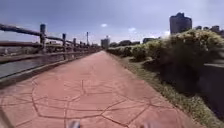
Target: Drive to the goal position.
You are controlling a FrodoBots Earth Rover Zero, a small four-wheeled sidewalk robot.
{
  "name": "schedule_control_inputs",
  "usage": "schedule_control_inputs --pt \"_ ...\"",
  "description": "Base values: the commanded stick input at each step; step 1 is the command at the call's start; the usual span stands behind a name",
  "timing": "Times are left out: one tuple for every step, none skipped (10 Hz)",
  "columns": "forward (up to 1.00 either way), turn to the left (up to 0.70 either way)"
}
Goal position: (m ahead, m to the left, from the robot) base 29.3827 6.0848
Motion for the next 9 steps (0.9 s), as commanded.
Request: schedule_control_inputs --pt "0.7 0.0" --pt "0.7 0.0" --pt "0.7 0.0" --pt "0.7 0.0" --pt "0.7 0.0" --pt "0.7 0.0" --pt "0.7 0.0" --pt "0.7 0.0" --pt "0.7 0.0"
